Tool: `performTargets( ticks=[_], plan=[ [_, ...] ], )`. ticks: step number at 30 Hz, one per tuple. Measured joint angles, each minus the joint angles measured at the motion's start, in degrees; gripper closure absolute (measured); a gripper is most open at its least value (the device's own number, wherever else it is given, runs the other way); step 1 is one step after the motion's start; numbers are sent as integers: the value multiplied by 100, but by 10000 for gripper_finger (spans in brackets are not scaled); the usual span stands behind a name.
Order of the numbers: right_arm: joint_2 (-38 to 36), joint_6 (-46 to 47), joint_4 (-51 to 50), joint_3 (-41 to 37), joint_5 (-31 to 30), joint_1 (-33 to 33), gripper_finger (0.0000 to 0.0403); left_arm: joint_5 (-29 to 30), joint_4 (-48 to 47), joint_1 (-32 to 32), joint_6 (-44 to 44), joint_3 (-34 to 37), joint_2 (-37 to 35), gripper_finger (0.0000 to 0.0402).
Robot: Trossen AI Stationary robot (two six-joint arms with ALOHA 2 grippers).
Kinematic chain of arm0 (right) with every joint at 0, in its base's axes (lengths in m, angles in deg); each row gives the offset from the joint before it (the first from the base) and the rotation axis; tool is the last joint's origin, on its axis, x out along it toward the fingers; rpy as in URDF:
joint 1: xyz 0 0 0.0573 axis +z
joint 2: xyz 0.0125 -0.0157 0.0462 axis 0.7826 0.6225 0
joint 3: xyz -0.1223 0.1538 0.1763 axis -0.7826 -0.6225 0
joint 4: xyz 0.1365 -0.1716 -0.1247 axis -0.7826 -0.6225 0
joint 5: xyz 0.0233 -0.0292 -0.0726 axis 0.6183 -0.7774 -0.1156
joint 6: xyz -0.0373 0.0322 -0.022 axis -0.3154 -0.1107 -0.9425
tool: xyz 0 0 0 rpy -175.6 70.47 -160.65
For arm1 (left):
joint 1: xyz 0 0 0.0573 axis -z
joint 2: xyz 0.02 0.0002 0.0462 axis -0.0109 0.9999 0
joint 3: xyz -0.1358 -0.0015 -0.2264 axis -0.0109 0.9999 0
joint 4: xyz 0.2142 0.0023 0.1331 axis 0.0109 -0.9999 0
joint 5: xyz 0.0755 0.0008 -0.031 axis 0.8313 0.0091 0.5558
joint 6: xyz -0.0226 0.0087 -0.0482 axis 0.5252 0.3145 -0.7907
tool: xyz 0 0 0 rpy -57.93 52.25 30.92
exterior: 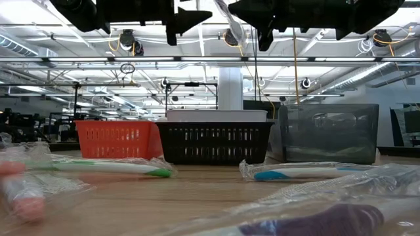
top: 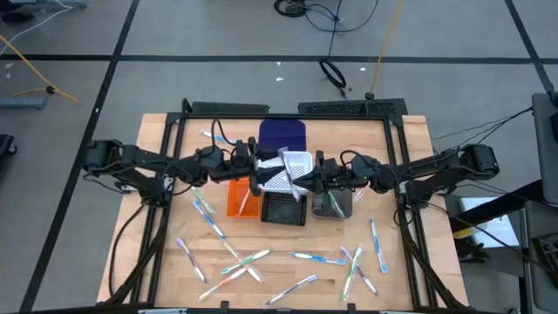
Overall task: Pick & Place Toothbrushes
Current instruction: Put the purple toothbrush into the white basket
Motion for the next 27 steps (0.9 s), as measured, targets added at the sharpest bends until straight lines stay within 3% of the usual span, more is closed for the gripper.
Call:
performTargets(
  ticks=[6, 12, 18, 27],
  plan=[
    [0, -74, 42, -2, -21, 0, 403, 2, 111, 67, -192, 0, -2, 116],
    [0, -167, 84, -2, -228, 0, 403, 5, 353, 130, -332, -64, 124, 136],
    [0, -173, 73, -4, -323, -2, 403, 0, 281, 201, -185, -574, 686, 159],
    [0, -169, -6, -4, -305, 11, 403, 13, 288, 194, -160, -769, 809, 163]
  ],
)
